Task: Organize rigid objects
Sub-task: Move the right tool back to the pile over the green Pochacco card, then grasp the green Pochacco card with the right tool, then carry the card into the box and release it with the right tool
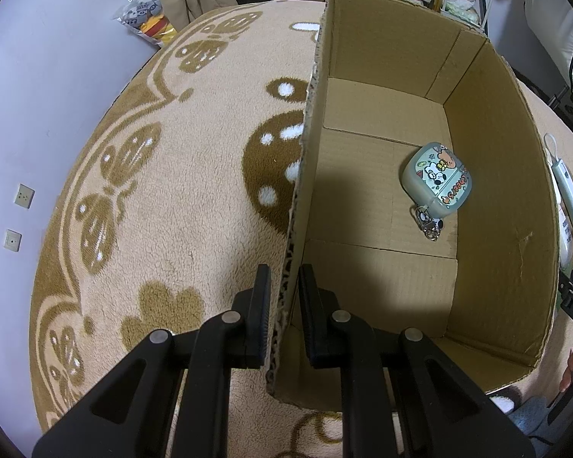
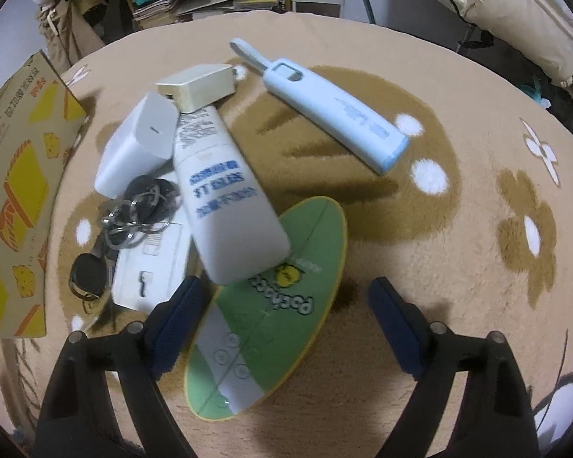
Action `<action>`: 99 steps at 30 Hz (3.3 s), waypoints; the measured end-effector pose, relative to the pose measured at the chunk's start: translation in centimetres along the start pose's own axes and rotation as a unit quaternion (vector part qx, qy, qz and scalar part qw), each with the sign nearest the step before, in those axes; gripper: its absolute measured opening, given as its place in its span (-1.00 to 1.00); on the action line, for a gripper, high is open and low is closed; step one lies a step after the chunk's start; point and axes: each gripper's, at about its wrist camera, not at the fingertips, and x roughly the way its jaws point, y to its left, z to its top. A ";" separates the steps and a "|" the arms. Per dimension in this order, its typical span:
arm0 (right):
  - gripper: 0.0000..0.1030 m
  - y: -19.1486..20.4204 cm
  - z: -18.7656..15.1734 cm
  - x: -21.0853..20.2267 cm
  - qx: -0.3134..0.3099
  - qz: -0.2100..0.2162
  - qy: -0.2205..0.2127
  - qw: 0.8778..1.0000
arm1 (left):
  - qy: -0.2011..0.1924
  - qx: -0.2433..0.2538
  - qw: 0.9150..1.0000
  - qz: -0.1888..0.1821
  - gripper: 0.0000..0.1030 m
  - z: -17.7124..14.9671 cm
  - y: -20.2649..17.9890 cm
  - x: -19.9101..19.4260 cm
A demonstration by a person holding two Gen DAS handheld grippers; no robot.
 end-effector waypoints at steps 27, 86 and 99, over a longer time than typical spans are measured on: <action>0.15 -2.6 -1.3 -2.0 0.070 -0.009 0.008 0.997 | 0.000 0.002 1.000 0.001 -0.70 0.0 0.0 0.0; 0.15 20.7 7.3 -11.3 -0.118 0.194 -0.098 0.969 | -0.016 -0.006 1.000 -0.011 -0.76 0.4 0.1 0.0; 0.15 21.2 6.6 -8.0 -0.115 0.179 -0.059 0.975 | -0.016 -0.008 1.000 -0.014 -0.75 0.3 0.1 0.0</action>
